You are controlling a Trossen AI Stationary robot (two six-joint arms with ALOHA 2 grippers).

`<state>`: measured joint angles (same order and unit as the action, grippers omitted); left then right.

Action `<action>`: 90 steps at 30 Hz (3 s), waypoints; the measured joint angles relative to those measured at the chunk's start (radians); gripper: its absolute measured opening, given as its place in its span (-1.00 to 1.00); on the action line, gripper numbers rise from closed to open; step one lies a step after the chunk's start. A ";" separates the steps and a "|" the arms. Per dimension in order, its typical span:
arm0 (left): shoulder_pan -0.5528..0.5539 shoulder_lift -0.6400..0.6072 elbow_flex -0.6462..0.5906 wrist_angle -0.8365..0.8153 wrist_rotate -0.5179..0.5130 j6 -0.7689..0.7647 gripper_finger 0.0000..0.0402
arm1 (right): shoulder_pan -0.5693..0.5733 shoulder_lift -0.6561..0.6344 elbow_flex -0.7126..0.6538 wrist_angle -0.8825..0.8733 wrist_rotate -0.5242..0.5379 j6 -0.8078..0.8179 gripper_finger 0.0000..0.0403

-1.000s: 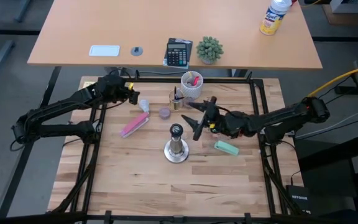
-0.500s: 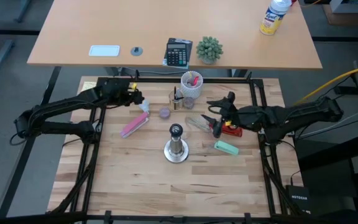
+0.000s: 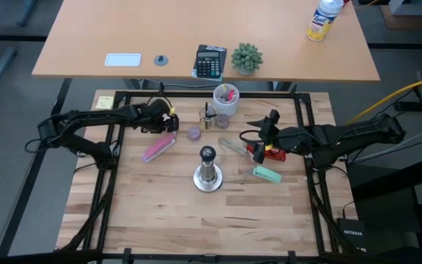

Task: Screw lightbulb
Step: Insert the lightbulb into the lamp socket

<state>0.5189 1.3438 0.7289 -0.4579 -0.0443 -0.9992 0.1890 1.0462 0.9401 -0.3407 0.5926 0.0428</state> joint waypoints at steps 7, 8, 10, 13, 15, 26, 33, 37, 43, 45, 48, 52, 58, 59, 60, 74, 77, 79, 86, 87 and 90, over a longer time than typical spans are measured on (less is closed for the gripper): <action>0.023 0.054 0.000 0.037 0.001 -0.024 0.09 | 0.000 0.000 0.000 -0.003 -0.001 0.000 0.39; 0.027 0.059 0.000 0.048 0.003 -0.024 0.09 | 0.000 0.000 0.000 -0.004 -0.001 0.000 0.39; 0.034 0.069 0.000 0.063 0.009 -0.024 0.09 | 0.000 0.000 0.000 -0.007 -0.001 0.000 0.39; 0.035 0.081 0.000 0.074 0.015 -0.029 0.09 | 0.000 0.000 0.000 -0.010 -0.001 0.000 0.39; 0.035 0.090 0.000 0.094 0.017 -0.035 0.09 | 0.000 0.000 0.000 -0.010 -0.001 0.000 0.39; 0.087 0.121 0.000 0.115 0.016 -0.067 0.09 | 0.000 0.000 0.000 -0.015 -0.001 -0.023 0.39; 0.075 0.121 0.000 0.232 0.045 -0.038 0.09 | 0.000 0.001 -0.001 -0.030 -0.001 -0.023 0.39; 0.055 0.121 0.000 0.247 0.046 -0.006 0.09 | 0.000 0.001 -0.001 -0.030 -0.001 -0.026 0.39; 0.048 0.122 0.000 0.255 0.046 0.059 0.09 | 0.000 0.001 -0.001 -0.029 -0.001 -0.047 0.39; 0.048 0.124 0.000 0.267 0.046 0.086 0.09 | 0.000 0.001 -0.001 -0.028 -0.001 -0.049 0.39; 0.040 0.124 0.000 0.268 0.045 0.114 0.09 | 0.000 0.001 -0.001 -0.028 -0.002 -0.049 0.39; 0.036 0.127 0.000 0.267 0.045 0.113 0.09 | 0.000 0.001 -0.001 -0.027 -0.001 -0.049 0.39; 0.031 0.176 0.000 0.269 0.049 0.085 0.09 | 0.000 0.001 -0.001 -0.024 -0.001 -0.049 0.39; 0.031 0.188 0.000 0.267 0.052 0.078 0.09 | 0.000 0.001 -0.001 -0.025 -0.001 -0.049 0.39; 0.030 0.199 0.000 0.271 0.053 0.070 0.09 | 0.000 0.001 -0.001 -0.024 -0.001 -0.049 0.39; 0.046 0.312 0.003 0.392 0.054 0.069 0.09 | 0.000 0.001 -0.001 -0.028 -0.001 -0.051 0.39; 0.050 0.309 0.003 0.392 0.054 0.078 0.09 | 0.000 0.001 -0.001 -0.028 -0.001 -0.051 0.39; 0.052 0.304 0.003 0.391 0.053 0.078 0.07 | 0.000 0.001 -0.001 -0.029 -0.001 -0.051 0.39; 0.053 0.300 0.000 0.389 0.043 0.114 -0.25 | 0.000 0.001 -0.001 -0.029 -0.001 -0.051 0.39; 0.053 0.300 0.000 0.389 0.042 0.118 -0.30 | 0.000 0.001 -0.001 -0.029 -0.002 -0.051 0.39; 0.053 0.300 0.000 0.394 0.041 0.117 -0.41 | 0.000 0.001 -0.001 -0.030 -0.002 -0.051 0.39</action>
<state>0.5724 1.6436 0.7288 -0.0642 -0.0036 -0.8817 0.1890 1.0470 0.9394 -0.3702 0.5911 -0.0078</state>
